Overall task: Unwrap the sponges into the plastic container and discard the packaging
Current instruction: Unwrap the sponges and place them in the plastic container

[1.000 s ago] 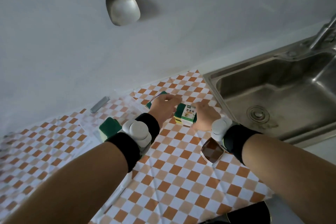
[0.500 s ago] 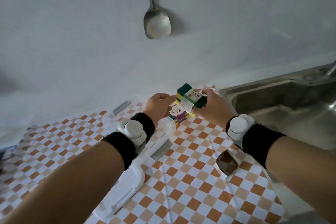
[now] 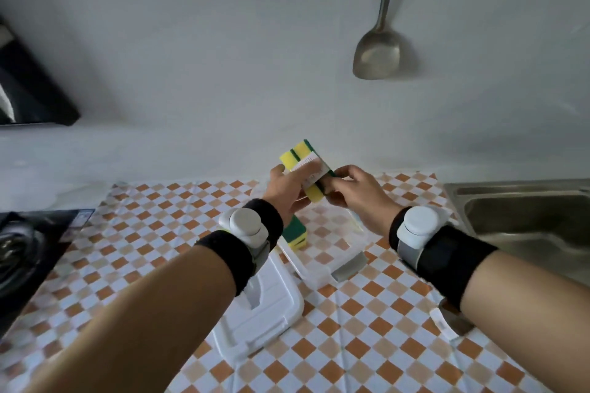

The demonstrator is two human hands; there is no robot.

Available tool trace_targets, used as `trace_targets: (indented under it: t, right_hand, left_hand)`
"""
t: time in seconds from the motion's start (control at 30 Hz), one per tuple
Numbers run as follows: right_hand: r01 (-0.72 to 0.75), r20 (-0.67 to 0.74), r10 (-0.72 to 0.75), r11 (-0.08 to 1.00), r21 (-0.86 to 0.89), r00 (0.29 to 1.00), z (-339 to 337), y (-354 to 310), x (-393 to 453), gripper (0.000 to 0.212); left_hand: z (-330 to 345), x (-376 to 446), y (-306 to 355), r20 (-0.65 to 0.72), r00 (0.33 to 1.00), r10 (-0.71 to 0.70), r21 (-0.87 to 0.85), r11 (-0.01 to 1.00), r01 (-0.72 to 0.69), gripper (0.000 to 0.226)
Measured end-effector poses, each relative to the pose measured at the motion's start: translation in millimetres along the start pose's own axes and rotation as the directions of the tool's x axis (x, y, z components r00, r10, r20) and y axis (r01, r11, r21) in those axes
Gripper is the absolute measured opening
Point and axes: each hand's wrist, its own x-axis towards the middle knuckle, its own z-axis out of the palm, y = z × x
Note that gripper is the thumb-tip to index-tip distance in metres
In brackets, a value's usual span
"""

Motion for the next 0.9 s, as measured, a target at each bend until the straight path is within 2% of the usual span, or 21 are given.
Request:
trace_targets:
  t: [0.07,0.13,0.3,0.53,0.7,0.83,0.9]
  right_hand:
    - [-0.034,0.049,0.032,0.998,0.047,0.998,17.0,0.0,0.2,0.03]
    - [-0.057,0.091,0.048,0.994,0.099,0.995,34.1,0.3,0.0,0.03]
    - [-0.086,0.122,0.064,0.98,0.178,0.99,60.2,0.1,4.9,0.032]
    - [-0.127,0.11,0.109,0.975,0.181,0.988,61.4,-12.4,20.5,0.027]
    - [-0.166,0.109,0.149,0.973,0.163,0.983,51.9,-14.4,26.0,0.024]
    - [-0.22,0.134,0.203,0.966,0.134,0.97,41.9,-6.3,24.7,0.03]
    - [-0.207,0.104,0.202,0.977,0.043,0.974,36.3,2.0,24.8,0.029]
  left_hand:
    - [-16.1,-1.0,0.4,0.038,0.999,0.034,-0.056,0.998,-0.032,0.04]
    - [-31.1,-0.9,1.1,0.058,0.997,0.047,-0.108,0.993,-0.041,0.031]
    - [-50.9,7.9,4.0,0.014,0.998,0.066,-0.129,0.99,-0.064,0.057]
    - [-51.3,25.4,13.9,-0.046,0.992,0.115,-0.139,0.983,-0.12,0.048]
    - [-52.8,41.6,20.5,-0.049,0.989,0.138,-0.127,0.981,-0.144,0.028]
    - [-64.4,49.3,27.7,-0.122,0.985,0.123,-0.141,0.98,-0.14,0.034]
    - [-72.1,52.5,30.3,-0.135,0.983,0.128,-0.134,0.98,-0.146,0.041]
